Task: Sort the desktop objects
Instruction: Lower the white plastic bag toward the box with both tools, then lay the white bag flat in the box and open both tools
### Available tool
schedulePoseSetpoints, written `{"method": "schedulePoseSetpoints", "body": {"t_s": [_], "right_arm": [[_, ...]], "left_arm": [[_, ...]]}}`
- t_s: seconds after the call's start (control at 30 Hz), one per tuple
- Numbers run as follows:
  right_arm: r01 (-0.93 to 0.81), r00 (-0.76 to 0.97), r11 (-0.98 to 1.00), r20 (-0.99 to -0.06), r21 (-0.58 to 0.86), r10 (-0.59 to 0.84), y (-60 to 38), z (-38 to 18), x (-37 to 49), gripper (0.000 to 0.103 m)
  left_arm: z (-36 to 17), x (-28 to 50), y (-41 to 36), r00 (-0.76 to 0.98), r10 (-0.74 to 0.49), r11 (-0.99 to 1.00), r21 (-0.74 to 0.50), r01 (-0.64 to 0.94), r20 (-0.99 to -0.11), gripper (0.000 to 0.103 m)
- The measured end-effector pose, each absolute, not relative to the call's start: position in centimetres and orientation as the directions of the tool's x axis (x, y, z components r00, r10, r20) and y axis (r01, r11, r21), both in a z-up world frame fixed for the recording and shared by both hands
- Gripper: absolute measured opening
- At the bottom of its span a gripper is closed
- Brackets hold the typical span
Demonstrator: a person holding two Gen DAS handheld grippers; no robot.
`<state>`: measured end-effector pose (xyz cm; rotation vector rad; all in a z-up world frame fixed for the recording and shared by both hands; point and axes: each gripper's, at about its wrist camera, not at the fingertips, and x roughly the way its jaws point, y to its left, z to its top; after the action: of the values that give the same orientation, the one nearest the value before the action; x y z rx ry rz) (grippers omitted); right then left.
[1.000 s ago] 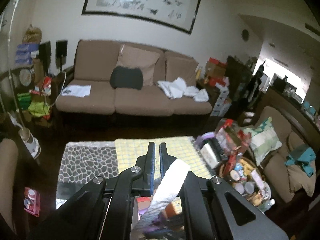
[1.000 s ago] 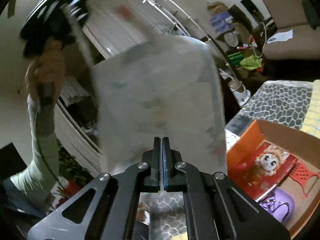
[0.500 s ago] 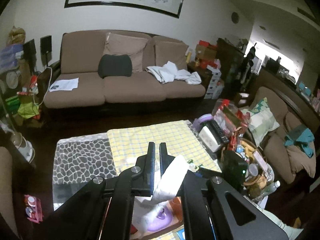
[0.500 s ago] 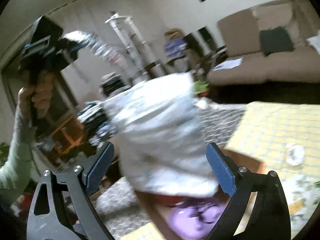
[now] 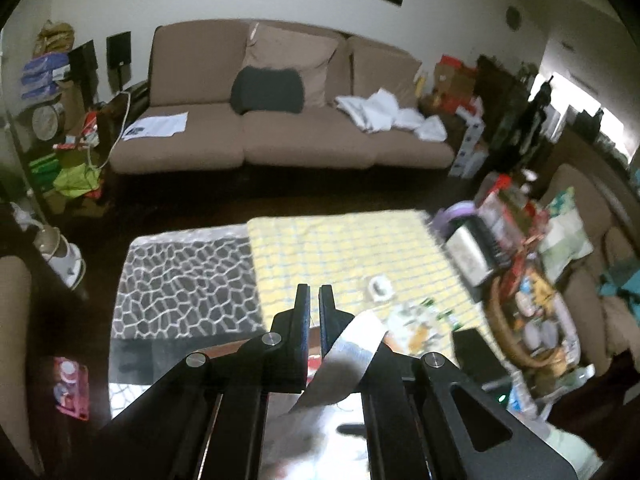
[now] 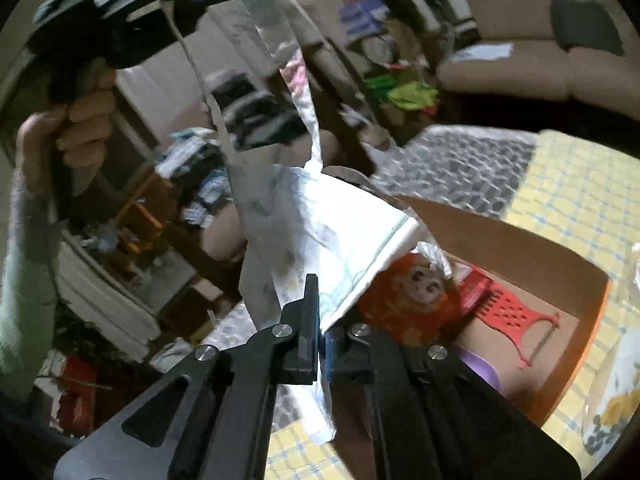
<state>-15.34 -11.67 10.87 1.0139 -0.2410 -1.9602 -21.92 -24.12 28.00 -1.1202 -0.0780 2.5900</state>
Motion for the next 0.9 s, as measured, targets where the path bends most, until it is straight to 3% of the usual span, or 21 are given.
{"method": "schedulePoseSetpoints", "body": {"t_s": [0.3,0.4,0.43,0.57,0.63,0.7,0.77,0.83,0.9], "right_arm": [[0.471,-0.280,-0.771,-0.756,0.429,-0.592,-12.2,6.1,-19.8,0.003],[0.429,-0.245,-0.797,-0.794,0.426,-0.556,-12.7,4.4,-21.2,0.003],[0.421,-0.234,-0.803,-0.804,0.423,-0.547,-12.9,3.7,-21.7,0.003],[0.340,-0.168,-0.820,-0.828,0.461,-0.535,-13.5,1.1,-22.8,0.006],[0.308,-0.176,-0.845,-0.847,0.437,-0.501,-12.9,0.6,-22.8,0.006],[0.260,-0.162,-0.863,-0.862,0.433,-0.481,-11.5,0.1,-22.5,0.006],[0.277,-0.165,-0.872,-0.874,0.404,-0.457,-10.8,0.5,-21.9,0.015],[0.286,-0.129,-0.864,-0.877,0.414,-0.462,-10.0,0.6,-21.4,0.044],[0.283,-0.133,-0.873,-0.885,0.397,-0.445,-9.4,1.3,-20.8,0.052]], "left_arm": [[20.1,-24.7,-24.5,-0.583,0.217,-0.969,-0.102,-0.223,-0.783,0.002],[18.3,-25.5,-25.0,-0.566,0.199,-0.974,-0.098,-0.205,-0.800,0.008],[17.7,-25.8,-25.1,-0.560,0.181,-0.976,-0.080,-0.200,-0.808,0.016],[15.2,-26.4,-24.8,-0.540,0.090,-0.983,0.011,-0.181,-0.837,0.064],[14.4,-26.5,-25.2,-0.540,0.030,-0.987,0.060,-0.148,-0.841,0.079],[13.5,-26.4,-25.5,-0.519,-0.021,-0.987,0.100,-0.126,-0.855,0.083],[13.0,-25.9,-25.5,-0.509,-0.021,-0.985,0.104,-0.134,-0.860,0.083],[12.4,-25.5,-25.4,-0.494,-0.038,-0.981,0.126,-0.146,-0.869,0.083],[11.7,-24.6,-24.9,-0.492,-0.092,-0.970,0.190,-0.153,-0.866,0.083]]}}
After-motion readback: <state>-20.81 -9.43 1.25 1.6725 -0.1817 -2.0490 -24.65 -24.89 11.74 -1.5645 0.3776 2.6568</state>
